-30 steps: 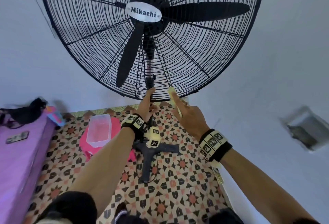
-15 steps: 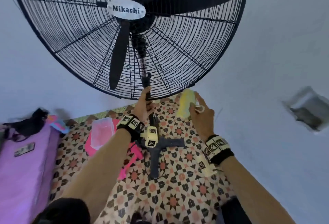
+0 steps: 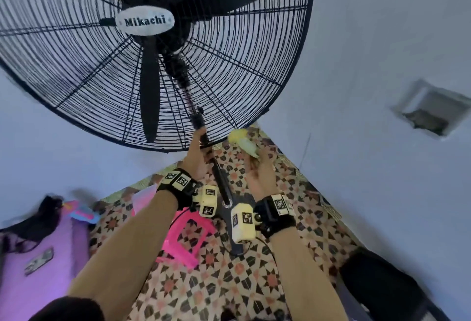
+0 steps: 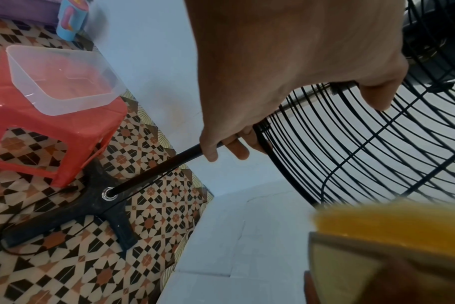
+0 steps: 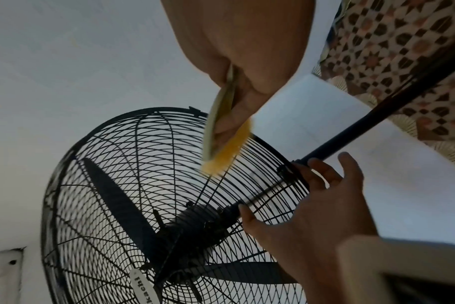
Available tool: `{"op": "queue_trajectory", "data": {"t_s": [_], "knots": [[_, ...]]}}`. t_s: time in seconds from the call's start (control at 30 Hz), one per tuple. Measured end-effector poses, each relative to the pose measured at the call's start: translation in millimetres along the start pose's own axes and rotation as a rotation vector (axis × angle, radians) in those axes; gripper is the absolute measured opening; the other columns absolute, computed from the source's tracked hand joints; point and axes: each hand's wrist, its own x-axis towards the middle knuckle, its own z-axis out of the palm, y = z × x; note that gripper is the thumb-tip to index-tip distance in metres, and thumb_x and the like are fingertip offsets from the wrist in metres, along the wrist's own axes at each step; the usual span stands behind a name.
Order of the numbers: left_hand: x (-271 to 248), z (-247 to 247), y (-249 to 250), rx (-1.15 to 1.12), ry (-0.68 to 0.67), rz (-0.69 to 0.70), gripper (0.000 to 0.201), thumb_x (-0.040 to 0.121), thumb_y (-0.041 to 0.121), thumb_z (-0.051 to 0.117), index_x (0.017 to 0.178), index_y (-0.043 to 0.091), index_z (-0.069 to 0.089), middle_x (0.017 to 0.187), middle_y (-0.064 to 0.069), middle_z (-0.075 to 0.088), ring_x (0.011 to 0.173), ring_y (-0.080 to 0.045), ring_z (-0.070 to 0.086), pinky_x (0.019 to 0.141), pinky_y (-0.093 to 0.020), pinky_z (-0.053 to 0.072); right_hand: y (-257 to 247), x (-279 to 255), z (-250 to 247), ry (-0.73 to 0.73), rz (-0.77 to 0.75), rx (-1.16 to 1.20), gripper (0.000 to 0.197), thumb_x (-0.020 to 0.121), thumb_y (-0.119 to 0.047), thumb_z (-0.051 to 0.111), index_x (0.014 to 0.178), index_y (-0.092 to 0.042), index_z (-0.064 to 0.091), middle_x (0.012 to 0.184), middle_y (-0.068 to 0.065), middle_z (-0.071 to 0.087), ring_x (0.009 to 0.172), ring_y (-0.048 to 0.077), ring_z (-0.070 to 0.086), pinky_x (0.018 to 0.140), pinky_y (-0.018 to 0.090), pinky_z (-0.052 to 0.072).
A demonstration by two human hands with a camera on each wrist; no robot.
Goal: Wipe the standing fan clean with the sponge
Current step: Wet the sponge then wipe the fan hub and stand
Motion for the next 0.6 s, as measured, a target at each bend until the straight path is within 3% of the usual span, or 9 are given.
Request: {"op": "queue_trajectory", "data": {"t_s": [0.07,0.13,0.2,0.3,0.33,0.4,0.47,0.5,0.6], "knots": [[4,-2,-3,-0.005,0.007,-0.003,0.037,0.093,0.062,0.059,0.084,0.027,0.068,0.083,0.0,0.065,0.079,-0.019,0.053,0.086,-0.039,0.041,3,3,-18,0.032,0.018,0.057,0.026,0.094,-0.011,0.066,0.115,0.004,0.064,0.112,0.023,0.069,0.084,0.025,0.073,0.061,0.026,0.062],[4,-3,-5,-0.025,-0.01,0.005,0.037,0.094,0.06,0.06,0.077,0.03,0.073,0.086,-0.002,0.062,0.083,-0.021,0.051,0.09,-0.044,0.041,6,8,-26,0.052,0.05,0.174,0.046,0.089,-0.02,0.068,0.127,0.005,0.06,0.122,0.025,0.068,0.09,0.028,0.075,0.076,0.031,0.063],[2,-5,-5,-0.034,-0.033,-0.006,0.039,0.092,0.062,0.062,0.086,0.024,0.069,0.088,-0.003,0.06,0.085,-0.022,0.051,0.094,-0.046,0.044,11,9,-18,0.068,0.027,0.199,0.039,0.098,-0.017,0.062,0.13,0.006,0.058,0.127,0.026,0.066,0.104,0.031,0.071,0.087,0.036,0.058],[1,-7,-3,-0.021,-0.047,-0.011,0.039,0.095,0.062,0.057,0.099,0.023,0.063,0.095,-0.004,0.057,0.087,-0.021,0.05,0.095,-0.044,0.042,17,3,-2,0.027,-0.032,0.114,0.027,0.1,-0.009,0.06,0.123,0.006,0.062,0.122,0.025,0.069,0.12,0.033,0.065,0.085,0.039,0.06],[-1,-5,-2,-0.034,-0.046,-0.008,0.037,0.096,0.06,0.057,0.1,0.024,0.063,0.096,-0.004,0.058,0.086,-0.021,0.051,0.093,-0.043,0.042,17,0,-4,0.007,-0.023,0.074,0.023,0.099,-0.008,0.061,0.118,0.004,0.065,0.12,0.024,0.07,0.118,0.032,0.066,0.079,0.034,0.062],[-4,-1,1,-0.062,-0.041,-0.008,0.031,0.098,0.057,0.058,0.101,0.027,0.065,0.098,-0.004,0.06,0.084,-0.02,0.052,0.088,-0.042,0.043,12,-7,-8,0.017,0.022,0.013,0.016,0.102,-0.011,0.058,0.107,0.001,0.067,0.11,0.022,0.073,0.093,0.024,0.075,0.056,0.02,0.06],[-6,2,-1,-0.06,-0.024,-0.006,0.03,0.098,0.058,0.058,0.106,0.03,0.063,0.106,-0.004,0.057,0.087,-0.02,0.05,0.084,-0.04,0.043,7,-10,-12,0.081,0.013,0.006,0.02,0.106,-0.014,0.052,0.101,0.0,0.066,0.089,0.018,0.076,0.067,0.017,0.074,0.044,0.018,0.054],[-5,2,-3,-0.047,-0.022,-0.007,0.034,0.097,0.059,0.058,0.11,0.028,0.063,0.108,-0.005,0.055,0.088,-0.02,0.048,0.082,-0.039,0.043,4,-9,-11,0.107,-0.027,-0.017,0.022,0.108,-0.014,0.049,0.103,0.0,0.065,0.081,0.014,0.076,0.063,0.014,0.074,0.046,0.019,0.055],[1,0,-5,-0.031,-0.006,-0.011,0.059,0.091,0.066,0.063,0.132,0.023,0.06,0.11,-0.005,0.053,0.091,-0.021,0.05,0.087,-0.04,0.047,7,-1,-1,0.056,-0.114,-0.195,0.021,0.111,-0.01,0.039,0.116,-0.003,0.058,0.075,-0.006,0.077,0.069,0.002,0.073,0.071,0.02,0.06]]}}
